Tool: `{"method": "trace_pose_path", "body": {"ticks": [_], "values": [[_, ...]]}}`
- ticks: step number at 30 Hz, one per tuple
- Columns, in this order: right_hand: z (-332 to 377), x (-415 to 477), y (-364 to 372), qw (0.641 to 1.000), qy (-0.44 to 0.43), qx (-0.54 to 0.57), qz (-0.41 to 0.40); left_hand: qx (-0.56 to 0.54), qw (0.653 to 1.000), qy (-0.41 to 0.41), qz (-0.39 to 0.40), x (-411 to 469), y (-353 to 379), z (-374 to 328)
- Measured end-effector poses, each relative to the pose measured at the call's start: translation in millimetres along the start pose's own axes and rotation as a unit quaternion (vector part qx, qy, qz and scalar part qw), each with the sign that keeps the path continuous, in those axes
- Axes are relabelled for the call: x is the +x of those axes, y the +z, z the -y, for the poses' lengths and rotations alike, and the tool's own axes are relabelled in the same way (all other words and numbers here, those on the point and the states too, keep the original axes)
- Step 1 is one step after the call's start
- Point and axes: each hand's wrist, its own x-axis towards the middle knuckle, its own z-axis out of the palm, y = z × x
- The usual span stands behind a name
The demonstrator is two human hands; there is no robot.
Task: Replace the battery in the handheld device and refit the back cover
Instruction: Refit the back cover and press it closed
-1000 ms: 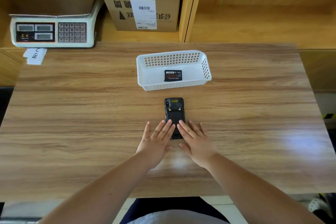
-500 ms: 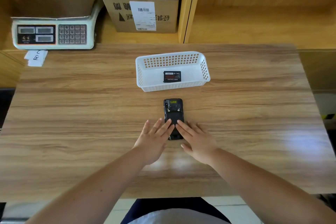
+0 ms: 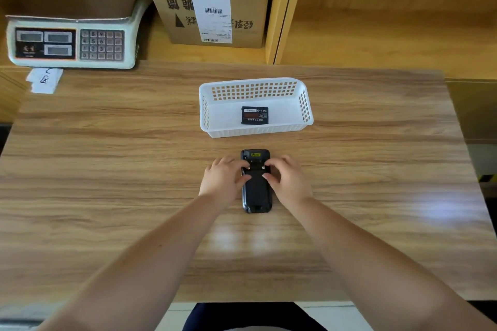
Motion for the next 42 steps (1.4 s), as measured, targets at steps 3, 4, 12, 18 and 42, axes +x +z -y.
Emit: {"method": "trace_pose_path", "body": {"ticks": [3, 4, 12, 18, 42], "values": [[1.5, 10.8, -3.3, 0.999, -0.014, -0.036, 0.016, -0.055, 0.998, -0.024, -0.024, 5.9, 1.0, -2.7], [1.7, 13.3, -4.6, 0.999, -0.020, -0.044, 0.020, -0.065, 0.997, -0.026, -0.028, 7.1, 1.2, -2.6], [-1.9, 19.5, -7.7, 0.996, -0.063, -0.059, 0.027, -0.068, 0.997, 0.006, -0.042, 13.1, 7.1, 6.2], [-0.5, 22.6, -9.4, 0.995, -0.059, -0.069, 0.040, -0.050, 0.998, 0.016, -0.038, 13.9, 9.5, 9.1], [1.5, 18.6, -6.1, 0.991, -0.035, -0.098, 0.079, 0.005, 0.999, 0.022, -0.026, 14.2, 9.6, 9.9]]}}
